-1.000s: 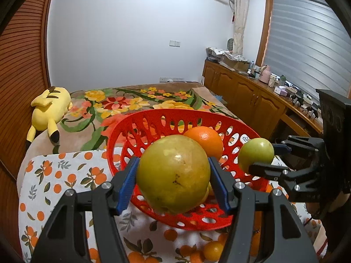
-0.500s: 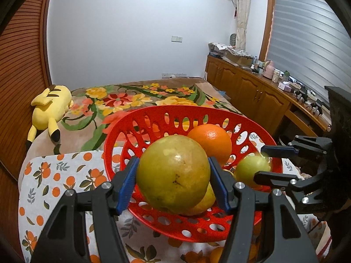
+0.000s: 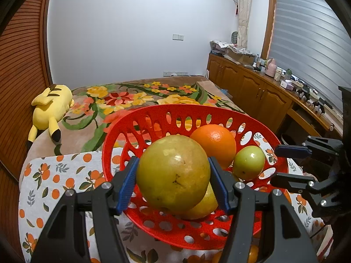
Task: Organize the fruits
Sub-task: 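Lower the pomelo and lime into the basket and open both tools, then withdraw both tools from the basket toward the small tangerines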
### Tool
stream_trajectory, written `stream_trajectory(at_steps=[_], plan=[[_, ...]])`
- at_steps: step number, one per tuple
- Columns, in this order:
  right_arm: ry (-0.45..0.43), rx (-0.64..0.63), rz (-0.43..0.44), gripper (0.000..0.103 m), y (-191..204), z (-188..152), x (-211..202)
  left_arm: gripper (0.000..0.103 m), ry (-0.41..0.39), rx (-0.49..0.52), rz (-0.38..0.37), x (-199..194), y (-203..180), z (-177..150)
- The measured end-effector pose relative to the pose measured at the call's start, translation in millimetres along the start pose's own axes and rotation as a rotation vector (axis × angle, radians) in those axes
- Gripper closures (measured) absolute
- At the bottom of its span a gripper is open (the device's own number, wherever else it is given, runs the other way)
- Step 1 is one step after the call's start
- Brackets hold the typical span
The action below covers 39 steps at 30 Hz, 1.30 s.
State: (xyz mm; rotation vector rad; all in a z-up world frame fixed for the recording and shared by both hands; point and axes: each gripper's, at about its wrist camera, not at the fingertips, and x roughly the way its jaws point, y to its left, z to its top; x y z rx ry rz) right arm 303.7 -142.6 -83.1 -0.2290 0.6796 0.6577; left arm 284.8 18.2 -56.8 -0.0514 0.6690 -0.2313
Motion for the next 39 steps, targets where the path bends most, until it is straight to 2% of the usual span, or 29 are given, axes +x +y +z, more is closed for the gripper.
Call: stream_trajectory(at_steps=[14, 17, 23, 39], plan=[[-0.008, 0.010, -0.019, 0.049, -1.3, -6.5, -9.5, 0.041, 0.048, 0.002, 0.020, 9.4, -4.0, -5.7], [-0.012, 0.014, -0.022, 0.049, -1.1, -7.8, -13.9, 0.038, -0.008, 0.022, 0.032, -4.0, -9.4, -3.9], [-0.023, 0.022, -0.028, 0.049, 1.3, -11.8, -25.4, 0.037, -0.046, 0.044, 0.020, -28.0, -16.9, 0.5], [-0.059, 0.045, -0.045, 0.046, 29.1, -34.5, -66.5, 0.035, -0.075, 0.062, 0.005, -81.1, -36.4, -24.6]])
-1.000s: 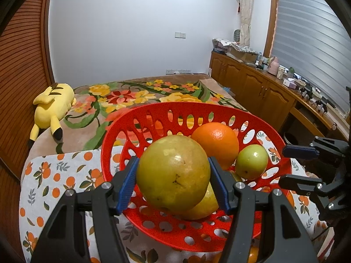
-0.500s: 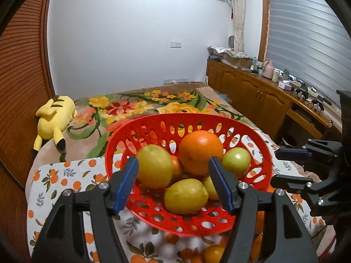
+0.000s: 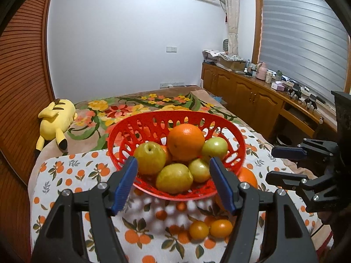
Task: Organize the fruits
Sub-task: 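Withdraw both tools from the basket toward the small tangerines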
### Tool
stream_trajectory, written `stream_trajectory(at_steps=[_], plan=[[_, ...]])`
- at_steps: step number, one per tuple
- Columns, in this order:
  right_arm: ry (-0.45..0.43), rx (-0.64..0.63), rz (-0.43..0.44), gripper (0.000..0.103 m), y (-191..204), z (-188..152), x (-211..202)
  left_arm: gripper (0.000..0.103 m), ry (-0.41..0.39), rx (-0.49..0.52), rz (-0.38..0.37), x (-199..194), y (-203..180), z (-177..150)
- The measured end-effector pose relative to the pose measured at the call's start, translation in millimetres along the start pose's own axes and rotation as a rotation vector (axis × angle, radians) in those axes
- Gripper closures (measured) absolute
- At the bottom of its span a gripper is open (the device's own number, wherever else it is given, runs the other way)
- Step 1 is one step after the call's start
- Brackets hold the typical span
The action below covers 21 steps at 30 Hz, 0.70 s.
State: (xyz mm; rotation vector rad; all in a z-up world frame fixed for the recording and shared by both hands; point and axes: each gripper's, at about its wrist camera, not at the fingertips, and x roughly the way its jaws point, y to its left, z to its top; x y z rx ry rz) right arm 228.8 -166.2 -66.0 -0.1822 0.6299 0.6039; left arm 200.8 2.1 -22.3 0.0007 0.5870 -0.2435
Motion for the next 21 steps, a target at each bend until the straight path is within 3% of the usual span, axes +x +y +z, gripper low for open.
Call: stream_trajectory(at_steps=[13, 21], plan=[[0.009, 0.035, -0.010, 0.045, 18.2, -33.1, -17.5, 0.031, 0.023, 0.001, 0.022, -34.9, -7.6, -33.3], [0.016, 0.089, 0.004, 0.045, 18.5, -50.9, -16.3, 0.030, 0.060, -0.022, 0.027, -32.0, -0.9, -55.4]])
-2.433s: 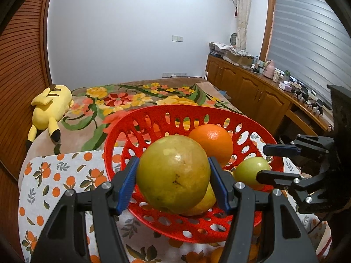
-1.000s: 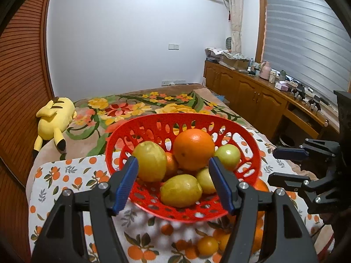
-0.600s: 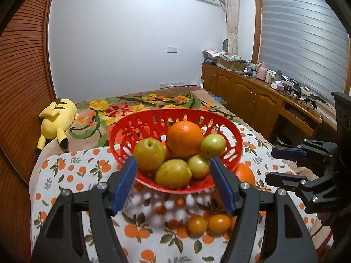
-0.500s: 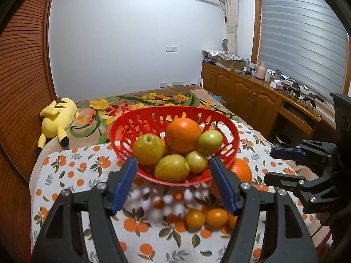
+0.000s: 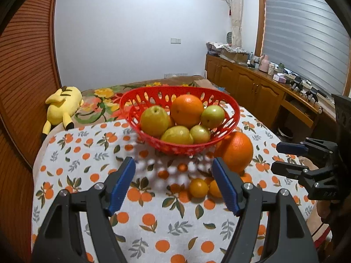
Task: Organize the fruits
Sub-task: 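Withdraw both tools from the basket toward the small tangerines, then approach a small tangerine with the left tool while the right tool approaches another tangerine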
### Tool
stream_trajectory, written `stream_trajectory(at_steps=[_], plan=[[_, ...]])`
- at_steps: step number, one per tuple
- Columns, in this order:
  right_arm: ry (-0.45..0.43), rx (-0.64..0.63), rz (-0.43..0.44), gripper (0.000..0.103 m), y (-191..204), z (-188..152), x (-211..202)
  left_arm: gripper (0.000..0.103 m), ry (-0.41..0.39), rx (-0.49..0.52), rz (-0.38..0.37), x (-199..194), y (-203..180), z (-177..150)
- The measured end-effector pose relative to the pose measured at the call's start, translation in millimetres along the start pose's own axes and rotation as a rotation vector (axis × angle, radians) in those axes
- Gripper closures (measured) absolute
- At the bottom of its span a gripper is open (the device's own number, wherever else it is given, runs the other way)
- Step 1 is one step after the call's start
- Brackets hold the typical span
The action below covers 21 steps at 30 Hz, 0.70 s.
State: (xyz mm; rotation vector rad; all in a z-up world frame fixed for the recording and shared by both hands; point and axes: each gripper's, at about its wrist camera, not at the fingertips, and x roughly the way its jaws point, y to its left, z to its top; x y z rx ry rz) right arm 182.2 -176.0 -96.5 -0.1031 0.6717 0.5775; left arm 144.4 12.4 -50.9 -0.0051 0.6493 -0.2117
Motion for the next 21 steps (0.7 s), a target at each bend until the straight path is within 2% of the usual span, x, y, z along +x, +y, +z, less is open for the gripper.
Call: stream_trajectory(at_steps=[21], plan=[[0.112, 0.035, 0.027, 0.045, 8.3, -29.2, 48.9, 0.030, 0.106, -0.032, -0.032, 32.3, -4.1, -38.9]])
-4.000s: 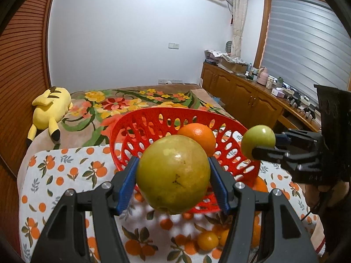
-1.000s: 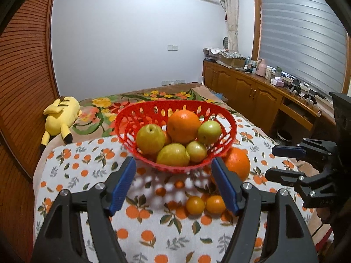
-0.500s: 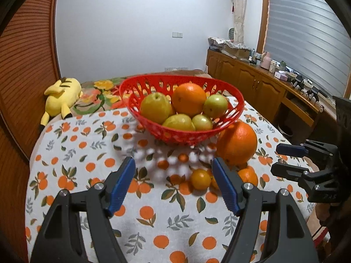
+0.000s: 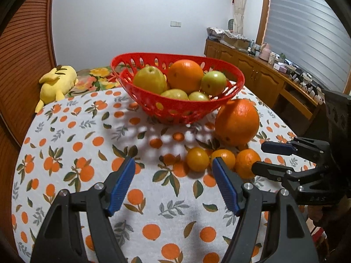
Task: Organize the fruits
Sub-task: 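Approach a small tangerine with the left tool while the right tool approaches another tangerine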
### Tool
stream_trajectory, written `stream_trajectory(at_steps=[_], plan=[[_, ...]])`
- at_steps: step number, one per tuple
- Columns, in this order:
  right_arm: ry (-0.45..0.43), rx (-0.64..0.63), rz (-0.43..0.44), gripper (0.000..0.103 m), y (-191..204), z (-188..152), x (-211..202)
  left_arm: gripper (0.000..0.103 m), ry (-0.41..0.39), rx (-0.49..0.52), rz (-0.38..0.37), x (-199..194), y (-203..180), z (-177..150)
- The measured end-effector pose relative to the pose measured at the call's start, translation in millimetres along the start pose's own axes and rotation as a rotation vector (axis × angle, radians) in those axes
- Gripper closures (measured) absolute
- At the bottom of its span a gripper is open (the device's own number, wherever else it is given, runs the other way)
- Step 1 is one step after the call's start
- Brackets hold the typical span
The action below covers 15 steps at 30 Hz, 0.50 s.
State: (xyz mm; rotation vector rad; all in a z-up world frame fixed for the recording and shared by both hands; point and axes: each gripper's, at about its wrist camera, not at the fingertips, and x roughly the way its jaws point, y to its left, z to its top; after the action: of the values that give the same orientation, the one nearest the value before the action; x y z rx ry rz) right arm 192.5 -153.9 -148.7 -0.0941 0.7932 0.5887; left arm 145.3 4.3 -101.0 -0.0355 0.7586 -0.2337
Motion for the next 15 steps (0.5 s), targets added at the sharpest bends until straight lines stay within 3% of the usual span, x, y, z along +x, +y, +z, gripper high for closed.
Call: stream_trajectory(at_steps=[15], plan=[[0.037, 0.005, 0.003, 0.046, 0.3, -3.8, 18.5, 0.030, 0.045, -0.014, -0.018, 19.5, -0.1, -7.0]])
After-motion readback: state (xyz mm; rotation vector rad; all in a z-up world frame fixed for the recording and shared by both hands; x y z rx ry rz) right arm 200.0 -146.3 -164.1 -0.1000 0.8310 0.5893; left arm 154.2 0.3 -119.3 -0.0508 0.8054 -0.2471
